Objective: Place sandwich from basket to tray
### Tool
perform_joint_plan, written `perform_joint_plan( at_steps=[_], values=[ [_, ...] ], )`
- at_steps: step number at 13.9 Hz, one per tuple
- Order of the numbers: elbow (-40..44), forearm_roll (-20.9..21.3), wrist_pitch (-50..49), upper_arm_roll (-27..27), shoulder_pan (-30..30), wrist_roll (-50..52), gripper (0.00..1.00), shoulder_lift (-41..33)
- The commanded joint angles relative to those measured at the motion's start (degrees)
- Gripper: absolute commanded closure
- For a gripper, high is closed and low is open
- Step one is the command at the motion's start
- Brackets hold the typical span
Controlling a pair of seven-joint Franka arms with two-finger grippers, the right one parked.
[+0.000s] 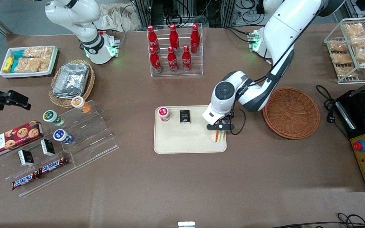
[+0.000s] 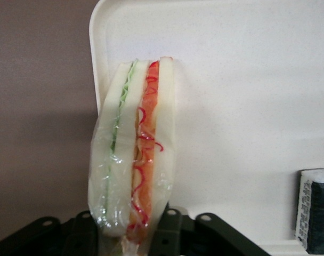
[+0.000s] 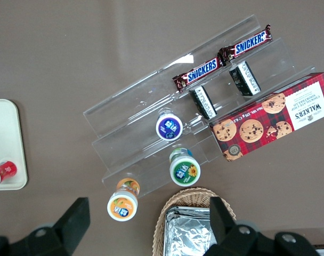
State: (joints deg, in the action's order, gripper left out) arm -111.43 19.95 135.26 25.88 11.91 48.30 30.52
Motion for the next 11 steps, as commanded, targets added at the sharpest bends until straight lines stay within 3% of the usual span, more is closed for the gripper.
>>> perform_joint_plan(
  at_steps=[1,6,11],
  values=[
    [0.9,1.5,-0.3,0.1,-0.2,4.1,0.0,-1.8],
    [1.0,0.5,-1.7,0.2,-0.2,14.8,0.0,-10.1],
    [1.3,-8.7,-8.4,0.1,-4.3,13.8,0.0,-20.9]
  ],
)
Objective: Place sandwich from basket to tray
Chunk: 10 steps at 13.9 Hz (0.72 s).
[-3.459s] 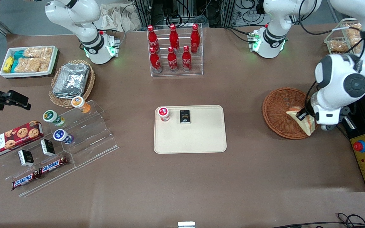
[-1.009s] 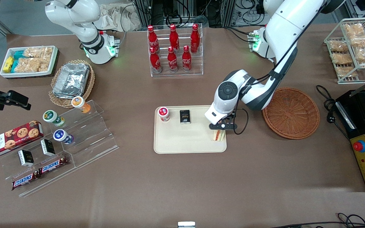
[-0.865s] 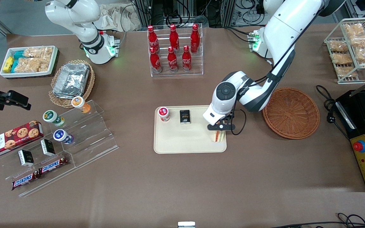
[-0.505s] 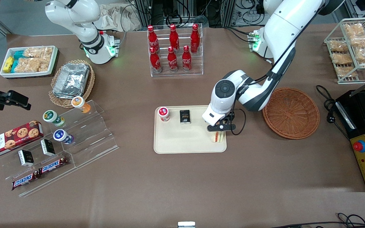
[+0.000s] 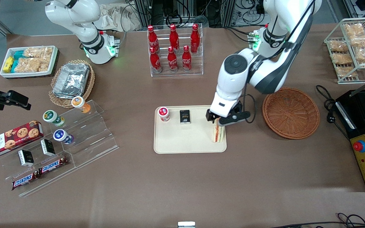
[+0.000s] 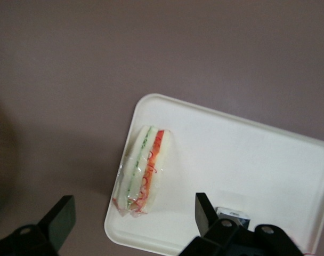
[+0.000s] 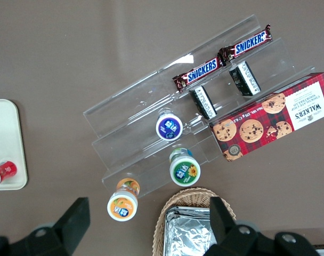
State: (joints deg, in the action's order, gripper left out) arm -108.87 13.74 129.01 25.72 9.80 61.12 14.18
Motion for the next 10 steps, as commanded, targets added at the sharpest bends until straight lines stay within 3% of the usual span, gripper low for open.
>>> perform_joint_plan(
  at_steps=[1,3,6,10],
  values=[
    [-1.3,-3.7,-5.0,0.2,-3.0,0.3,0.0,-6.8],
    [-0.6,-9.2,-11.0,-2.4,-3.6,-7.8,0.0,-11.7],
    [-0.5,-17.1,-21.6,-13.7,-2.2,-24.1,0.0,-20.0],
    [-0.5,-17.5,-29.7,-29.6,-1.8,-50.6,0.0,-26.7]
  ],
)
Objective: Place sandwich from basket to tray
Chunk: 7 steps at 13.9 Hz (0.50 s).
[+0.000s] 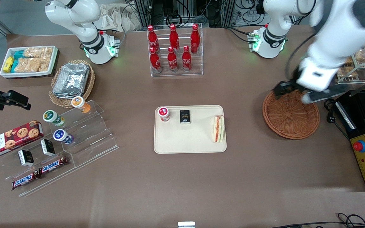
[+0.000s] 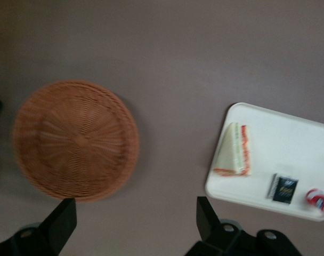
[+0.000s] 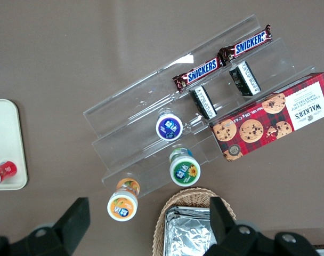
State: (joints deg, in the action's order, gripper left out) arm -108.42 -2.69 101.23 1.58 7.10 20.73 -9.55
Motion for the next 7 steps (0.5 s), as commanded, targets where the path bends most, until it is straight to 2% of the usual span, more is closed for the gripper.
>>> perform_joint_plan(
  at_steps=[1,3,7],
  values=[
    [-1.0,-0.7,-2.3,-8.8,0.8,-16.9,0.0,-3.3],
    [0.4,-0.2,-2.2,-12.5,0.0,-23.3,0.0,-2.7],
    [2.2,-0.2,-1.6,-7.8,-6.6,-23.0,0.0,0.1]
  ],
)
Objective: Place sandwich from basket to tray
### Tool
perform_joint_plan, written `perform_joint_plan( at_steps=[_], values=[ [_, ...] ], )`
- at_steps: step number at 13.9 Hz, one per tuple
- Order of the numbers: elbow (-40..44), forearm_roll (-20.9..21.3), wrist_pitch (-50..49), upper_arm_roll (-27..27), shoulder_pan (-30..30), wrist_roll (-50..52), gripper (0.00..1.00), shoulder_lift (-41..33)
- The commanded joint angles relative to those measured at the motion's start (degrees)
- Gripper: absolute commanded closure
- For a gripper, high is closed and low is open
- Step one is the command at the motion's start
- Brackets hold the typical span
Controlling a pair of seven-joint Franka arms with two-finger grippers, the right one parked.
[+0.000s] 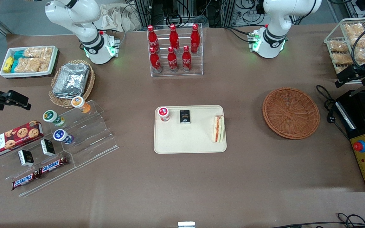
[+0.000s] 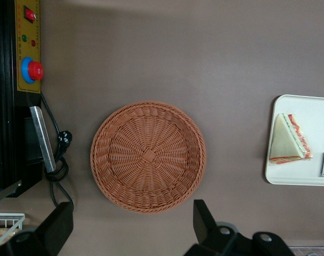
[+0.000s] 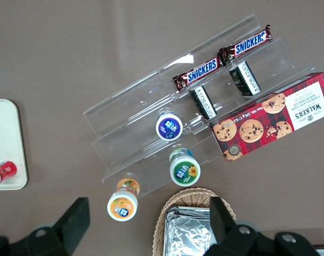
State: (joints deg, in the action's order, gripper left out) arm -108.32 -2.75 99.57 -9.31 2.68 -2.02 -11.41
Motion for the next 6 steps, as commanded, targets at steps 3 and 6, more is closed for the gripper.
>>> perform_joint_plan(
  at_steps=[3,6],
  values=[
    [6.0,0.4,-1.1,5.2,-1.5,0.6,0.0,4.6],
    [6.5,0.4,-1.7,9.0,-1.5,3.1,0.0,4.9]
  ],
)
